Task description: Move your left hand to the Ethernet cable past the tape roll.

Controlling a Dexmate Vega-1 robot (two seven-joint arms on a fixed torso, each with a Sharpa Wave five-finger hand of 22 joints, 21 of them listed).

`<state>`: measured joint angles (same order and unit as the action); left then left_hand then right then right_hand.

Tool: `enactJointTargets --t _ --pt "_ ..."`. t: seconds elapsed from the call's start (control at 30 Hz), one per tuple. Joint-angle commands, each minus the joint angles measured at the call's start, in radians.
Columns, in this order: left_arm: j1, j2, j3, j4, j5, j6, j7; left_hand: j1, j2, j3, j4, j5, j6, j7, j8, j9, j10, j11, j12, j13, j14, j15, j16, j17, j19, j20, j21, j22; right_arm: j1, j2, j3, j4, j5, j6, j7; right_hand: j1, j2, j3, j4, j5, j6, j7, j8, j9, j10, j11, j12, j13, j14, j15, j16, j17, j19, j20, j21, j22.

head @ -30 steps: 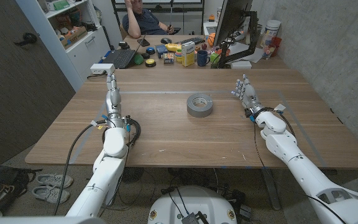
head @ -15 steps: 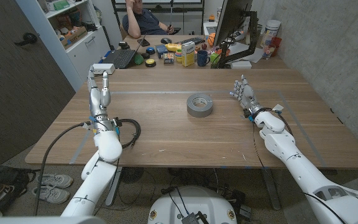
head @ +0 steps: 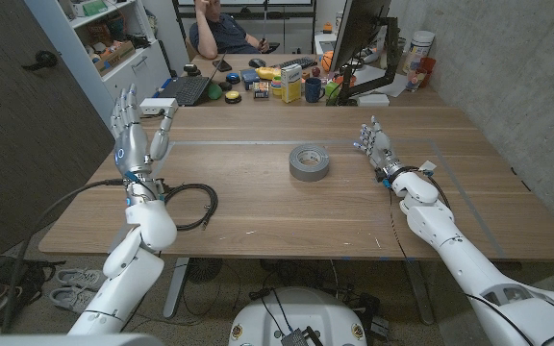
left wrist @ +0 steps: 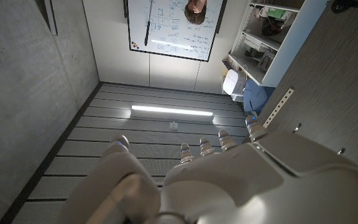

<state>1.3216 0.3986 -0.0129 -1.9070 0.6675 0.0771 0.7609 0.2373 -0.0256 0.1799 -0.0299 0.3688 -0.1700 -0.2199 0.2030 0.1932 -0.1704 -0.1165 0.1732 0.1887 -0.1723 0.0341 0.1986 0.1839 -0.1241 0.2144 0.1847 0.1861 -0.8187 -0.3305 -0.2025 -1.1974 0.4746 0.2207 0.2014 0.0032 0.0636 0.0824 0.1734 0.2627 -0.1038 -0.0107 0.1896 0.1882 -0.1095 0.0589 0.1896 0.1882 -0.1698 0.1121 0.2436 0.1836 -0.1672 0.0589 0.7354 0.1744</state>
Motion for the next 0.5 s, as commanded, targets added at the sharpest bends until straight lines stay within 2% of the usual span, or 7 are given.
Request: enactJointTargets --t 0.03,0.07,0.1,0.17,0.33,0.5 --pt "0.016 0.12 0.03 -0.057 0.166 0.165 -0.051 0.023 -0.008 0.0 -0.016 -0.001 -0.016 -0.001 -0.002 0.001 -0.124 -0.01 0.005 0.003 -0.094 0.011 0.0 0.005 -0.005 0.001 0.005 -0.001 0.008 0.008 -0.002 0.009 -0.009 0.003 -0.003 0.002 0.049 -0.005 0.001 0.005 -0.01 0.002 0.003 0.003 -0.003 -0.005 0.004 0.004 -0.017 -0.001 0.0 0.005 -0.049 0.0 -0.007 0.006" --pt "0.014 0.123 0.034 -0.058 0.174 0.178 -0.055 0.025 -0.009 0.0 -0.017 -0.001 -0.016 -0.001 -0.002 0.002 -0.126 -0.01 0.005 0.003 -0.095 0.011 0.0 0.005 -0.006 0.001 0.004 -0.001 0.009 0.007 -0.004 0.012 -0.012 0.007 -0.002 0.002 0.049 -0.005 0.001 0.005 -0.011 0.002 0.003 0.003 -0.003 -0.006 0.004 0.004 -0.017 0.0 0.0 0.005 -0.049 0.0 -0.007 0.006" --pt "0.013 0.13 0.039 -0.057 0.183 0.186 -0.058 0.042 -0.018 -0.002 -0.03 -0.001 -0.022 -0.001 -0.002 0.002 -0.125 -0.016 0.009 0.003 -0.079 0.012 0.008 0.004 0.004 -0.002 0.009 -0.002 0.009 0.008 -0.003 0.008 -0.009 0.0 -0.003 0.002 0.049 -0.006 0.001 0.005 -0.01 0.002 0.003 0.003 -0.003 -0.006 0.004 0.004 -0.016 0.0 0.0 0.005 -0.048 -0.001 -0.007 0.006" --pt "0.01 0.145 0.053 -0.057 0.217 0.22 -0.068 0.1 -0.046 -0.011 -0.07 0.001 -0.017 -0.002 0.005 0.003 -0.1 -0.022 0.021 0.0 -0.029 0.01 0.027 0.001 0.079 -0.003 0.029 -0.004 0.01 0.008 -0.005 0.009 -0.012 -0.002 -0.005 0.002 0.049 -0.006 0.001 0.005 -0.01 0.002 0.003 0.003 -0.002 -0.006 0.004 0.004 -0.015 -0.001 0.0 0.005 -0.048 -0.001 -0.007 0.006" --pt "0.009 0.184 0.083 -0.071 0.278 0.293 -0.121 0.112 -0.051 -0.013 -0.078 0.001 -0.014 -0.002 0.007 0.003 -0.098 -0.029 0.021 0.0 -0.028 0.013 0.026 0.0 0.089 -0.002 0.029 -0.005 0.013 0.011 -0.005 0.013 -0.014 -0.001 -0.006 0.002 0.049 -0.007 0.001 0.005 -0.011 0.003 0.003 0.003 -0.002 -0.01 0.004 0.004 -0.013 0.0 0.001 0.005 -0.046 -0.003 -0.008 0.006" --pt "0.008 0.225 0.1 -0.099 0.282 0.348 -0.246 0.136 -0.068 -0.021 -0.093 0.001 -0.005 -0.001 0.01 0.003 -0.113 -0.026 0.014 -0.001 -0.044 0.027 0.018 0.0 0.093 0.001 0.022 -0.008 0.015 0.012 -0.007 0.018 -0.017 -0.001 -0.005 0.003 0.049 -0.008 0.001 0.005 -0.01 0.003 0.003 0.003 -0.002 -0.008 0.004 0.004 -0.013 -0.001 0.0 0.004 -0.045 -0.004 -0.009 0.006"
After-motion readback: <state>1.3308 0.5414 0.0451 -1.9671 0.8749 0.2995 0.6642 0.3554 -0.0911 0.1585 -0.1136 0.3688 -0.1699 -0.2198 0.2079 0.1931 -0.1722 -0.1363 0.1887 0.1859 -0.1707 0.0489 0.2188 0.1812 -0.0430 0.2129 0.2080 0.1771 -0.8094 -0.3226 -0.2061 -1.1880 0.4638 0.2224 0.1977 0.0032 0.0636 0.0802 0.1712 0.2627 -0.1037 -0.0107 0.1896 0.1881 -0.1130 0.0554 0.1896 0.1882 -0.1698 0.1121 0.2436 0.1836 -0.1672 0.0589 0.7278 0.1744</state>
